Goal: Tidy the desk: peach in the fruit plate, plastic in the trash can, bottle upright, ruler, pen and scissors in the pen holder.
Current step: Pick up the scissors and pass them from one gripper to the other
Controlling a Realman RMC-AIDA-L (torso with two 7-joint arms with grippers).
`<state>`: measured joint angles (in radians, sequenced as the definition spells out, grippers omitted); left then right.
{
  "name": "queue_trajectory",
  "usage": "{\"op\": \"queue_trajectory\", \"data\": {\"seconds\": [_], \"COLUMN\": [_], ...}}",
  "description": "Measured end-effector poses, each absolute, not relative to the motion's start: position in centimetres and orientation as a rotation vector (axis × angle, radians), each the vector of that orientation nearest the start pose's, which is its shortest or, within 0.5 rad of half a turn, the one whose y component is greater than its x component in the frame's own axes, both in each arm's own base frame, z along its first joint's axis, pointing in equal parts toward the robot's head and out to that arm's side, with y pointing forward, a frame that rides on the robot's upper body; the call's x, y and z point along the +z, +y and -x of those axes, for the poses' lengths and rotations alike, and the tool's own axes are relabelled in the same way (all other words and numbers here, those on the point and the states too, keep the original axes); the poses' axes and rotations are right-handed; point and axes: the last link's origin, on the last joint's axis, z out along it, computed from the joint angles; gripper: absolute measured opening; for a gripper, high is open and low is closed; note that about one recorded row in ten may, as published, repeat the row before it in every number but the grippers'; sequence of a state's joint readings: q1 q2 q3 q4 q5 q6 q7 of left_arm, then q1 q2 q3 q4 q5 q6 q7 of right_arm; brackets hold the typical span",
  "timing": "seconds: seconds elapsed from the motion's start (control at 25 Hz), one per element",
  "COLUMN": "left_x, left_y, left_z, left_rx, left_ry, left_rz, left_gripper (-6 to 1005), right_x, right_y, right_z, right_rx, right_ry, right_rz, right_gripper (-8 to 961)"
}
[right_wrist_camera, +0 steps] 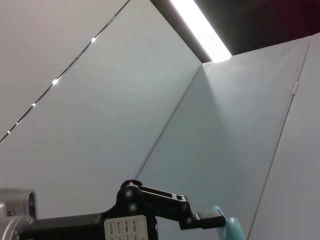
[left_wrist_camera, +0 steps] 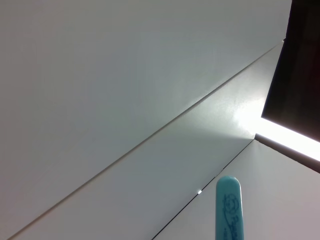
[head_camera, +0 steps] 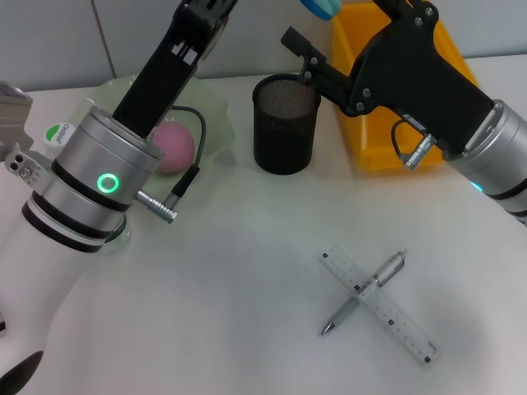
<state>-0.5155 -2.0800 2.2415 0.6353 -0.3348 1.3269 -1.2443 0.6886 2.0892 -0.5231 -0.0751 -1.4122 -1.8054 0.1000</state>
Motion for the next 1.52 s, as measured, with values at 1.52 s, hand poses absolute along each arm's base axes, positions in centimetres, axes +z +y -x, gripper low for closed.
{"op": "queue_trajectory", "data": {"seconds": [1.52], "left_x": [-4.88], "left_y": [32.79], "left_z": [12.3], "left_rx": [-2.053], "left_ry": [-1.137], "left_rz": [1.96], "left_gripper": [300], "right_x": [-0.78], "right_y": [33.53], "right_z": [-18.0], "right_rx": [1.23], "right_ry": [-0.451], "right_rz": [1.89], "right_gripper": [394]}}
